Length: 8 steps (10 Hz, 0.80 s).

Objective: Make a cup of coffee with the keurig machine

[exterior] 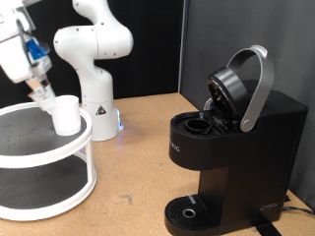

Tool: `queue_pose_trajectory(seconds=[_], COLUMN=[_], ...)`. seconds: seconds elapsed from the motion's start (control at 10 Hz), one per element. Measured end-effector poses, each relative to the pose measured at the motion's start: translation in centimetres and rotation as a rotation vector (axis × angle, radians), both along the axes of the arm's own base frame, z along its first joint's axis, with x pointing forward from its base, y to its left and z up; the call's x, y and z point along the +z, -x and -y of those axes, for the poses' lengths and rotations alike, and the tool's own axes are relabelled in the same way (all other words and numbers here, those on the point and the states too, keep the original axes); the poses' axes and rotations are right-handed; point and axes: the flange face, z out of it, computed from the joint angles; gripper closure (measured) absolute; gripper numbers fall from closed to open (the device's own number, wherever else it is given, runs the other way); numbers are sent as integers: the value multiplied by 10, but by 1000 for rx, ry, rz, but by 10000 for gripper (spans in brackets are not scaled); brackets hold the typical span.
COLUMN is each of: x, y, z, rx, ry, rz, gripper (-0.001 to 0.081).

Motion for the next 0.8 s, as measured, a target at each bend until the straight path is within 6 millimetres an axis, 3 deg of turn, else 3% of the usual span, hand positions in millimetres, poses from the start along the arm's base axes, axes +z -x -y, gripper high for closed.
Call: queue_pose_trajectory(seconds=[0.2,0.4,0.8], x=[11,9,29], y=[-15,-15,-41], z=[-15,-18,-63], rx=[-63,-60,-104], ry=[-39,-68,-294], rz=[42,36,69], gripper=[378,378,378])
